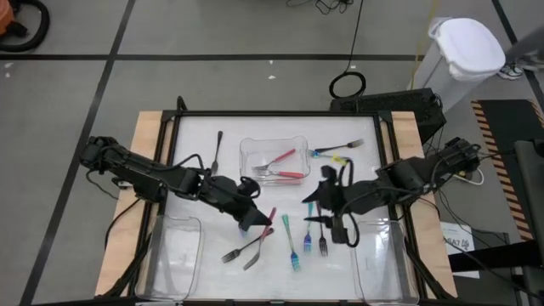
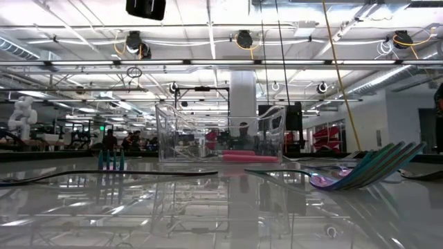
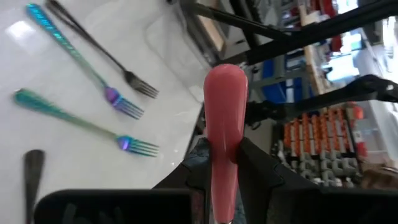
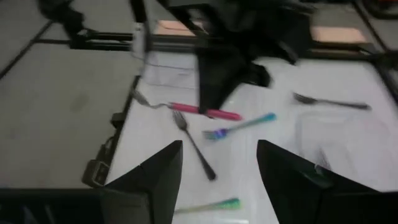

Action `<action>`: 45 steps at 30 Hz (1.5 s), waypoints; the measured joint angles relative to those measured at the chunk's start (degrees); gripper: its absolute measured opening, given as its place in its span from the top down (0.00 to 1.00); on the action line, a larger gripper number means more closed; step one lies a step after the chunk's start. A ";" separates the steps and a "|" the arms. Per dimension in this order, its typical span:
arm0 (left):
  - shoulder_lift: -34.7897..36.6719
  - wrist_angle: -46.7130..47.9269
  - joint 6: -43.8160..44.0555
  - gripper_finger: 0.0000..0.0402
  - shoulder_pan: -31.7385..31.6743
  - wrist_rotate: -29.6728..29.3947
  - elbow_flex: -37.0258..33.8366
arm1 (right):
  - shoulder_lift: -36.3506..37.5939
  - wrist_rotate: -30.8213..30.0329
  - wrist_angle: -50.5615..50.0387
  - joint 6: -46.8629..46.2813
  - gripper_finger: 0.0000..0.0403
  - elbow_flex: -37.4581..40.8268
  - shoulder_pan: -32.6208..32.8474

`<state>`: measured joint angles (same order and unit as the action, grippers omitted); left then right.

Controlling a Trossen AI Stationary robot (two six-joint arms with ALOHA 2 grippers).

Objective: Sort silverware by color (type)
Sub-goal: Put the pink fork into the middle transparent bin

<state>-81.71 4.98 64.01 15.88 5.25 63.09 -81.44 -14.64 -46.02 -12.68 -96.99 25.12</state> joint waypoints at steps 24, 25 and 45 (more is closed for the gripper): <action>0.00 -12.49 -3.46 0.88 0.00 11.51 -0.02 | -4.53 16.49 15.17 18.16 0.57 0.00 -3.43; -0.01 -12.98 -3.46 0.88 0.00 11.65 -0.02 | -4.53 17.40 15.17 18.34 0.59 0.00 -3.74; 0.00 -16.82 -4.42 0.88 0.00 13.67 -0.02 | -8.58 26.81 18.51 19.71 0.54 0.00 -9.03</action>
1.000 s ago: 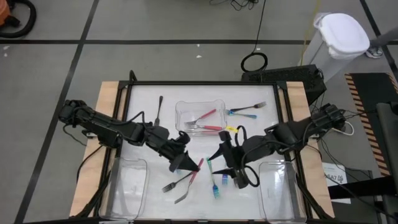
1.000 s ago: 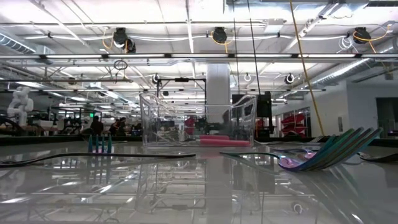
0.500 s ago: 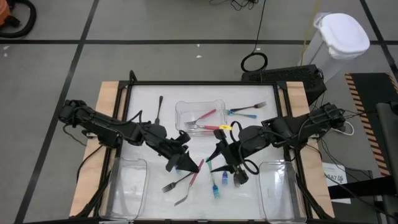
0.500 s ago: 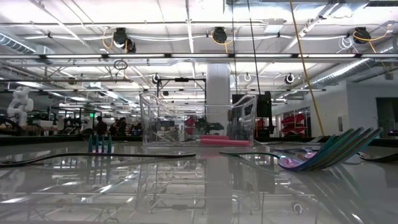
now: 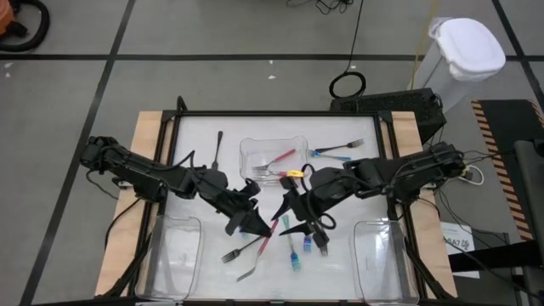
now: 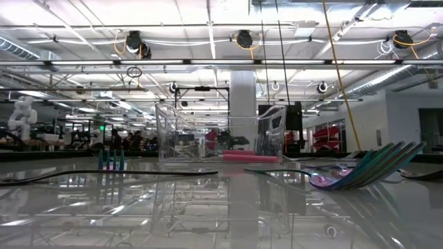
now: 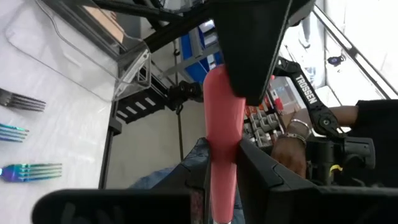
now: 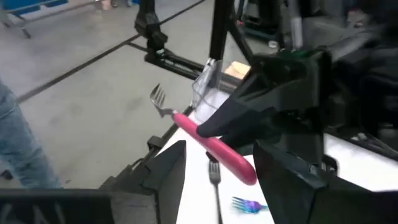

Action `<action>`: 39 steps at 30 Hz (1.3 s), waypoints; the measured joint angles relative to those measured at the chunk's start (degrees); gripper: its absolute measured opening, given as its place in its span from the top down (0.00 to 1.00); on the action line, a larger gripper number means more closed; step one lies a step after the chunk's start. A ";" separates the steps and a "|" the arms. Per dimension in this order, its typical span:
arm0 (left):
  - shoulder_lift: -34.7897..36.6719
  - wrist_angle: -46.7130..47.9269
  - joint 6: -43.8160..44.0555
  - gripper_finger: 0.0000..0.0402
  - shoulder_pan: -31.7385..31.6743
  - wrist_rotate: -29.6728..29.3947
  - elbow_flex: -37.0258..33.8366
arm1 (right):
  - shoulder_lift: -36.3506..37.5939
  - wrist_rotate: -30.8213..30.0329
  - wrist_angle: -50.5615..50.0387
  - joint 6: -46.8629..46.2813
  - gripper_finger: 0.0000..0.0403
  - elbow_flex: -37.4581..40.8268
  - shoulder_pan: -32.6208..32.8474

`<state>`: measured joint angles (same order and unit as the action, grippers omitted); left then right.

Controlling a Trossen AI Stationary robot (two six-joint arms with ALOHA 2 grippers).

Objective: Sort silverware by color (type)
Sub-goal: Put the pink fork into the middle transparent bin

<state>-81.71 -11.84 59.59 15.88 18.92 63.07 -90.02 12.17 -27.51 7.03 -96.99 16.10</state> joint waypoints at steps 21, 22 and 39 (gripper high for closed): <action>-0.01 0.21 0.26 0.91 0.00 4.35 -0.02 | -4.48 8.29 5.51 1.20 0.77 0.02 -1.11; 0.00 0.26 0.22 0.92 -0.01 4.73 -0.02 | -4.48 8.55 5.55 1.20 0.80 0.02 -1.14; 0.00 0.42 0.07 0.91 0.00 3.66 -0.02 | -4.48 10.43 5.51 -0.48 0.93 0.02 -1.51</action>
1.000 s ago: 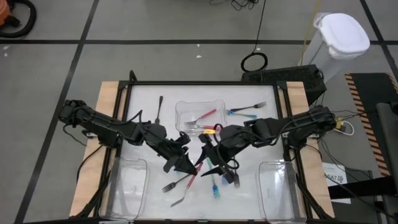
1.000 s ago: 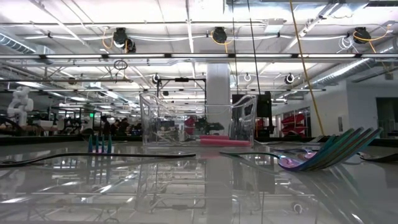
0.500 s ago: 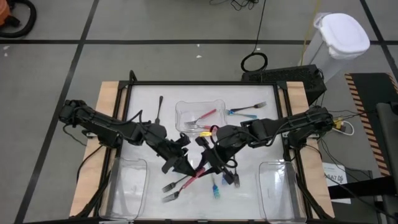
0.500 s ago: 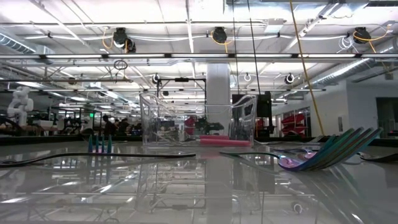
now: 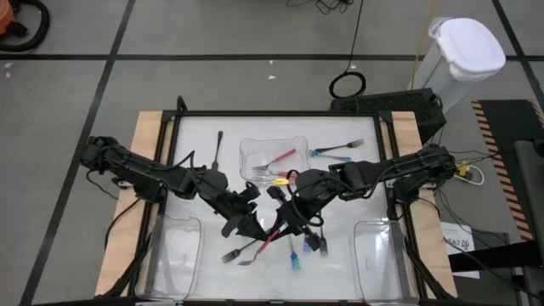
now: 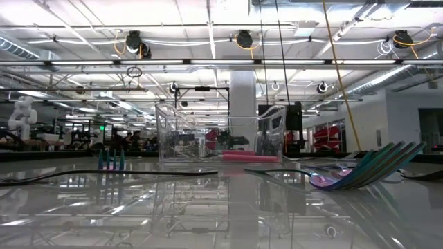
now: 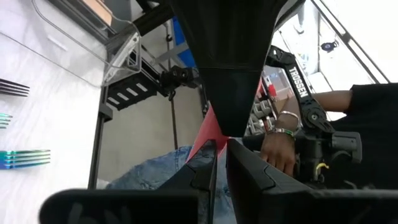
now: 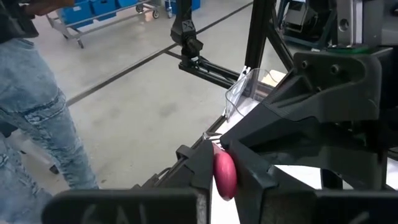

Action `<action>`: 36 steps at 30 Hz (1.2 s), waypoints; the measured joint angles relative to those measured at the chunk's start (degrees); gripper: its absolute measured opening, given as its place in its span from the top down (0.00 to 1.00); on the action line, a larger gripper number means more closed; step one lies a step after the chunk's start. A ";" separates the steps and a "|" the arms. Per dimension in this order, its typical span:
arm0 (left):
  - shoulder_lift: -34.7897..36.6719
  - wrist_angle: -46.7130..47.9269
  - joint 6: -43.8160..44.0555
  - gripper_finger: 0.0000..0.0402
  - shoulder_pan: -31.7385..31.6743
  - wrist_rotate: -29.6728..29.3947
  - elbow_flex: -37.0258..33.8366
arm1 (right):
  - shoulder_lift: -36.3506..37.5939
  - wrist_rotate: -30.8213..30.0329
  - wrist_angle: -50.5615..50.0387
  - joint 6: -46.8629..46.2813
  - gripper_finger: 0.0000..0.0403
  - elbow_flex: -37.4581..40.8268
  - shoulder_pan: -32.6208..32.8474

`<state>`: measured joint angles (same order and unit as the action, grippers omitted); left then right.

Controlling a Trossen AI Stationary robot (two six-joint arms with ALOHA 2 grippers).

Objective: Sort silverware by color (type)
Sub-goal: Put the pink fork into the middle transparent bin

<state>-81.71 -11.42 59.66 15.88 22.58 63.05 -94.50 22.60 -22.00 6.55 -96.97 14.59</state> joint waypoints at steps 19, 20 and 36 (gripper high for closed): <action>-0.04 3.29 1.04 0.72 0.02 -8.73 -0.05 | 1.58 -3.36 -6.19 -1.33 0.93 -0.02 -0.02; -0.04 3.26 0.96 0.69 0.01 -9.24 -0.05 | 1.84 -3.54 -6.72 -1.36 0.93 -0.02 -0.02; -0.04 3.21 -0.41 0.54 -0.22 -15.37 -0.04 | 9.12 -6.27 -19.95 -1.25 0.93 0.00 -0.26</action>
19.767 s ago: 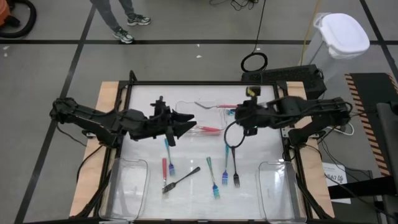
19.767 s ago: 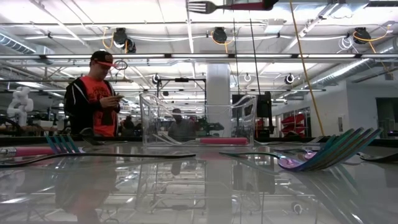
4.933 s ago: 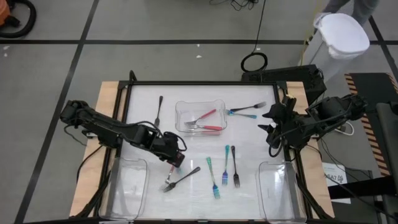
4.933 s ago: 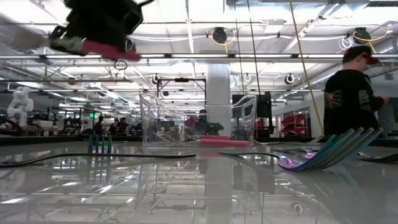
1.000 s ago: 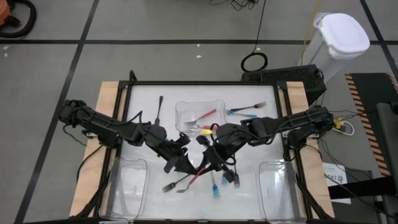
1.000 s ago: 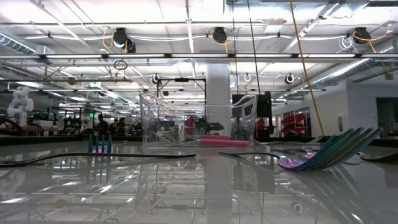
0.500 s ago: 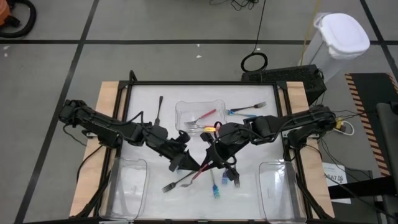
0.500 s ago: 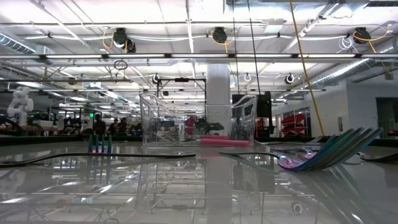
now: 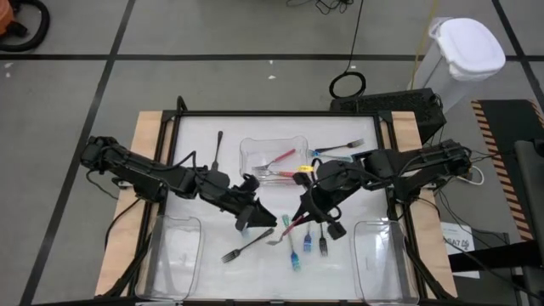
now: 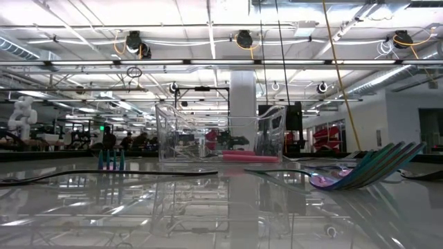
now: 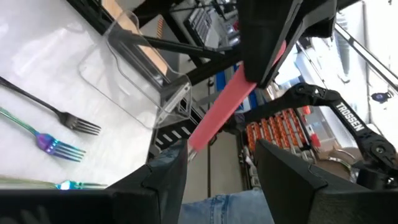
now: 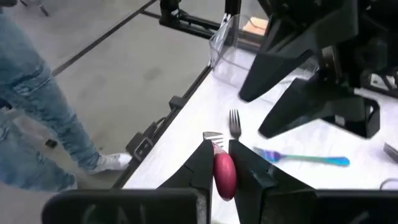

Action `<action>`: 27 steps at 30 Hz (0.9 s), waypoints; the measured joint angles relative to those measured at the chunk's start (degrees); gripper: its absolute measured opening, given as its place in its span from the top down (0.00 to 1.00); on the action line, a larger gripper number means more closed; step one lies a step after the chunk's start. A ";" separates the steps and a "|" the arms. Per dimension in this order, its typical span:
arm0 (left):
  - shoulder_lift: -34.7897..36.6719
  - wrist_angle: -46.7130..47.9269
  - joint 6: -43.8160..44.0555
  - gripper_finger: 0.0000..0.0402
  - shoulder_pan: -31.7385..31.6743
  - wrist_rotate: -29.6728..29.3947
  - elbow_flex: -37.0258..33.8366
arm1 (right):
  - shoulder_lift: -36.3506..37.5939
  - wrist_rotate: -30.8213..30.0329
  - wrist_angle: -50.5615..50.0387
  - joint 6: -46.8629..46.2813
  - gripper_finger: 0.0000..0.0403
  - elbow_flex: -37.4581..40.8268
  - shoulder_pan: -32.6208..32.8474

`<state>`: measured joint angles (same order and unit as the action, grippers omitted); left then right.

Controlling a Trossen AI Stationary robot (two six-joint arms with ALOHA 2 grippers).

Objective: Sort silverware by color (type)
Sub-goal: Put the pink fork into the middle transparent bin

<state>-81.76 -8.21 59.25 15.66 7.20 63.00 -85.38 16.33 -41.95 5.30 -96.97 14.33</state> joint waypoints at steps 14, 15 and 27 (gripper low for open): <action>0.02 -0.39 -0.17 0.54 0.07 -4.22 0.07 | 10.46 -8.09 -7.35 1.46 0.93 0.00 0.01; 0.02 -0.39 -0.16 0.54 0.07 -4.98 0.07 | 11.15 -8.97 -7.79 2.00 0.93 0.00 0.02; 0.04 -6.90 -5.41 0.54 0.06 -14.62 0.07 | 17.57 -13.76 -11.63 7.26 0.93 0.00 0.02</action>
<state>-81.71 -15.11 53.84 15.72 -7.41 63.07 -67.81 2.57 -53.59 12.56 -96.97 14.35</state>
